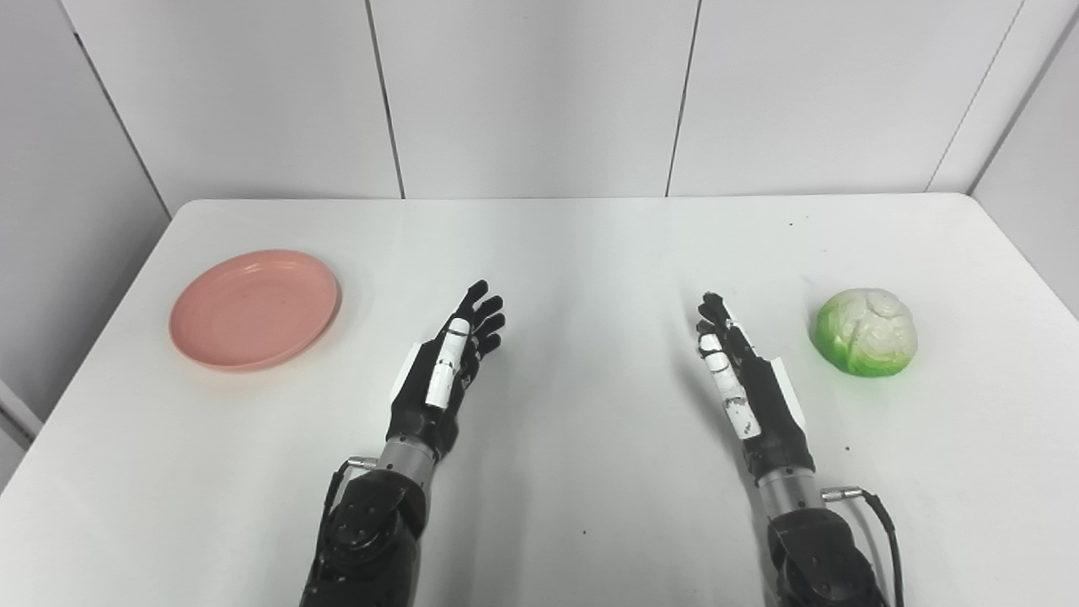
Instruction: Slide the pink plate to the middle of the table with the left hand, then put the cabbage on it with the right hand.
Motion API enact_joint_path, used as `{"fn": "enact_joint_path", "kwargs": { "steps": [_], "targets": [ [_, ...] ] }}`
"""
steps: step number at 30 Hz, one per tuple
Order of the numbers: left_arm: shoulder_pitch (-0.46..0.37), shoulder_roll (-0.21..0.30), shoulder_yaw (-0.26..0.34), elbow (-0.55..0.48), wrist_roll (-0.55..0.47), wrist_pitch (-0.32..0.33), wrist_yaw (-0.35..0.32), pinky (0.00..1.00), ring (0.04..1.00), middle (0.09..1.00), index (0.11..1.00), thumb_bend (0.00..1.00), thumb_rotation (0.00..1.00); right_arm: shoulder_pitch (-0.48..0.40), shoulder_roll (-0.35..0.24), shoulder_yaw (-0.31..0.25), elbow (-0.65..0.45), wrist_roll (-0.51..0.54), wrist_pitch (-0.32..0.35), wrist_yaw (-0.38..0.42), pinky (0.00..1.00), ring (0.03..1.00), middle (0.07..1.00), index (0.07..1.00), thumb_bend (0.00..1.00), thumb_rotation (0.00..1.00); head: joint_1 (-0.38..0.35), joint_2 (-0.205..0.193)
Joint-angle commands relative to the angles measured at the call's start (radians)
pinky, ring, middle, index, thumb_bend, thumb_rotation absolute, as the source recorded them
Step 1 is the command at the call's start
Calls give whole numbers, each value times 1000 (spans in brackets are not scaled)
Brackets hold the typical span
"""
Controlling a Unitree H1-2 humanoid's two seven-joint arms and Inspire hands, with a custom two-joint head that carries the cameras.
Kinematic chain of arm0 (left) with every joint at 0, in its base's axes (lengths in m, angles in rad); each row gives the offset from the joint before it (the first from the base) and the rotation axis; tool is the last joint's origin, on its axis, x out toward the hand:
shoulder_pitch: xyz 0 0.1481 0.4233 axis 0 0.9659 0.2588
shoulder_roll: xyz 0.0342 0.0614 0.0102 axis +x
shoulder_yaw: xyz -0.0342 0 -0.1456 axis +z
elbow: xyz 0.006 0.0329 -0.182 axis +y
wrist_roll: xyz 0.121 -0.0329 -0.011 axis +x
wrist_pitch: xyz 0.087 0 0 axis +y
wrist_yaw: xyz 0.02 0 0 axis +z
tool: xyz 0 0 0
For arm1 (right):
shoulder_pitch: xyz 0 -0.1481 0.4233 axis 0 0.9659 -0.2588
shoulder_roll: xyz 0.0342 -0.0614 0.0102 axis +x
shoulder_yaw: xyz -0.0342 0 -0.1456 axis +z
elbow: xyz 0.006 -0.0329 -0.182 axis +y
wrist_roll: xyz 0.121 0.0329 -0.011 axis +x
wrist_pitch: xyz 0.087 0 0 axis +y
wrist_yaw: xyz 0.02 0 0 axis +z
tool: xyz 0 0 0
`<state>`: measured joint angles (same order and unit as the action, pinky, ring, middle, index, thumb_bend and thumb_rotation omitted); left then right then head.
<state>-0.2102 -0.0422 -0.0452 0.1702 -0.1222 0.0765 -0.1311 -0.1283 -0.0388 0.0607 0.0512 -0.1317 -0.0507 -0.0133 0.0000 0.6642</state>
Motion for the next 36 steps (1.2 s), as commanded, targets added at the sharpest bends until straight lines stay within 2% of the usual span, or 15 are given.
{"fn": "enact_joint_path", "kwargs": {
  "steps": [1, 21, 23, 25, 26, 27, 28, 29, 30, 31, 32, 33, 36],
  "targets": [
    [19, 5, -9, 46, 7, 51, -3, 931, 923, 928, 924, 414, 1000, 15, 5, -2, 25, 5, -28, -5, 900, 920, 939, 938, 276, 1000, 0, -1],
    [19, 6, -9, 46, 7, 50, -5, 929, 922, 927, 924, 412, 1000, 15, 0, 2, 27, -7, -36, -6, 896, 919, 940, 940, 270, 1000, -1, 0],
    [17, 5, -10, 52, 7, 50, -6, 932, 923, 927, 925, 417, 1000, 13, -1, 1, 32, -4, -37, -5, 895, 919, 940, 940, 275, 1000, 11, -9],
    [14, 4, -12, 61, 9, 45, -7, 937, 926, 930, 928, 418, 1000, 12, -5, 0, 37, 1, -39, 0, 902, 924, 945, 946, 283, 1000, 34, -17],
    [11, 2, -15, 71, 11, 37, -8, 938, 927, 931, 929, 418, 1000, 12, -9, -2, 41, 10, -45, 6, 904, 925, 946, 947, 284, 1000, 86, -33],
    [9, -2, -17, 78, 13, 29, -7, 942, 928, 932, 931, 417, 1000, 13, -14, -3, 41, 17, -47, 13, 909, 927, 949, 950, 277, 1000, 94, -35],
    [6, -8, -21, 89, 18, 18, -2, 942, 927, 931, 929, 415, 1000, 13, -20, -6, 43, 28, -50, 20, 912, 929, 952, 954, 275, 1000, 144, -53],
    [4, -12, -24, 96, 22, 11, 2, 941, 925, 928, 927, 413, 1000, 13, -24, -8, 44, 35, -52, 25, 915, 931, 955, 957, 268, 1000, 144, -53],
    [1, -19, -30, 108, 28, 2, 6, 941, 924, 927, 926, 413, 1000, 14, -30, -11, 42, 43, -51, 29, 916, 932, 957, 958, 266, 1000, 188, -71],
    [-1, -24, -34, 117, 32, -4, 8, 942, 927, 930, 928, 416, 1000, 16, -34, -13, 40, 48, -50, 32, 920, 935, 956, 957, 256, 1000, 188, -71],
    [-4, -31, -38, 129, 38, -10, 14, 944, 929, 932, 929, 418, 1000, 18, -37, -18, 34, 60, -42, 38, 923, 937, 956, 957, 249, 1000, 223, -89],
    [-6, -36, -41, 137, 43, -14, 19, 940, 931, 933, 929, 422, 1000, 19, -40, -21, 30, 69, -36, 43, 940, 947, 962, 962, 241, 1000, 223, -89],
    [-15, -49, -51, 171, 63, -40, 31, 931, 933, 934, 930, 423, 1000, 21, -47, -27, 29, 72, -33, 41, 953, 954, 962, 967, 198, 1000, 267, -122]
  ]
}}
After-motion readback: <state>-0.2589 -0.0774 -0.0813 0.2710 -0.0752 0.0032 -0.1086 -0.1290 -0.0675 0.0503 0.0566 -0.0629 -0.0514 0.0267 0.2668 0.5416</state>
